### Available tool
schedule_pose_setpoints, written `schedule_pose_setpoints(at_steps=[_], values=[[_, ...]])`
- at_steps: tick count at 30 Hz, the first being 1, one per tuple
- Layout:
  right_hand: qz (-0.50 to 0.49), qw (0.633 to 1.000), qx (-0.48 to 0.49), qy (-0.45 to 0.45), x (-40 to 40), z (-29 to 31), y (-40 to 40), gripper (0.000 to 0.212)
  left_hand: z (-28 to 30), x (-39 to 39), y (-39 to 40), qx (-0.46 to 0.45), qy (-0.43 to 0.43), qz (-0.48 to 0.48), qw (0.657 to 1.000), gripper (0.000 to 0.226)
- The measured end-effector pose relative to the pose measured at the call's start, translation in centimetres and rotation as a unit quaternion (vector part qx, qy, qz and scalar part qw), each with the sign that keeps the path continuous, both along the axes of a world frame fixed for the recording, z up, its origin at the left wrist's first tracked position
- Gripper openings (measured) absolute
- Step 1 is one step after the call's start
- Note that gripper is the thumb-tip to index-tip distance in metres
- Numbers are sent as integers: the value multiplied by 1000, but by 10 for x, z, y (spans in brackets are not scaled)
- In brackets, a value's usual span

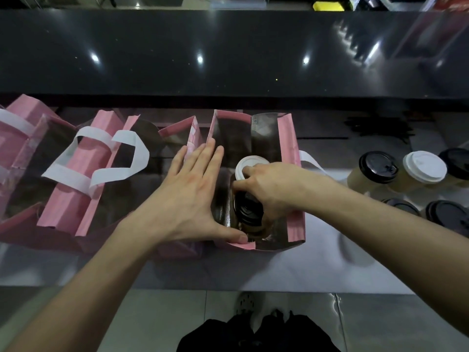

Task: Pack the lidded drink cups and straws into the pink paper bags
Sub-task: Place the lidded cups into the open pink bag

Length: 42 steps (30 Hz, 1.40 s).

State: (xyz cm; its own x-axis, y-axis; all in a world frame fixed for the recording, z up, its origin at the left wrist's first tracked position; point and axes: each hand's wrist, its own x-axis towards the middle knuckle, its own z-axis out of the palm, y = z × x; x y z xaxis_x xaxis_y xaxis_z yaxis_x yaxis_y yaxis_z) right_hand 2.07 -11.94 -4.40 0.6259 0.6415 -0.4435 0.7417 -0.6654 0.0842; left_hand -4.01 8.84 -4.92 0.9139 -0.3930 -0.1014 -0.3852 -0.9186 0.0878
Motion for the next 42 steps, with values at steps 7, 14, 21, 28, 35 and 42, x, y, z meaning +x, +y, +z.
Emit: schedule_pose_setpoints(at_steps=[7,14,21,28,35,42], values=[[-1,1000,-6,0,-3,-1,3,107,3,2,-3,10,15,10,1000,171],[30,999,-22,-21,-8,-12,4,119,2,0,-4,8,16,15,1000,172],[-34,998,50,31,-14,15,-3,74,11,2,-7,13,37,26,999,166],[-306,883,283,-216,-6,51,-58,86,26,8,-20,-30,46,60,997,73],[-382,892,235,-53,20,31,-82,68,46,21,-24,-136,85,69,985,80],[-324,896,291,-90,68,43,-110,69,37,32,-38,-119,23,38,992,61]])
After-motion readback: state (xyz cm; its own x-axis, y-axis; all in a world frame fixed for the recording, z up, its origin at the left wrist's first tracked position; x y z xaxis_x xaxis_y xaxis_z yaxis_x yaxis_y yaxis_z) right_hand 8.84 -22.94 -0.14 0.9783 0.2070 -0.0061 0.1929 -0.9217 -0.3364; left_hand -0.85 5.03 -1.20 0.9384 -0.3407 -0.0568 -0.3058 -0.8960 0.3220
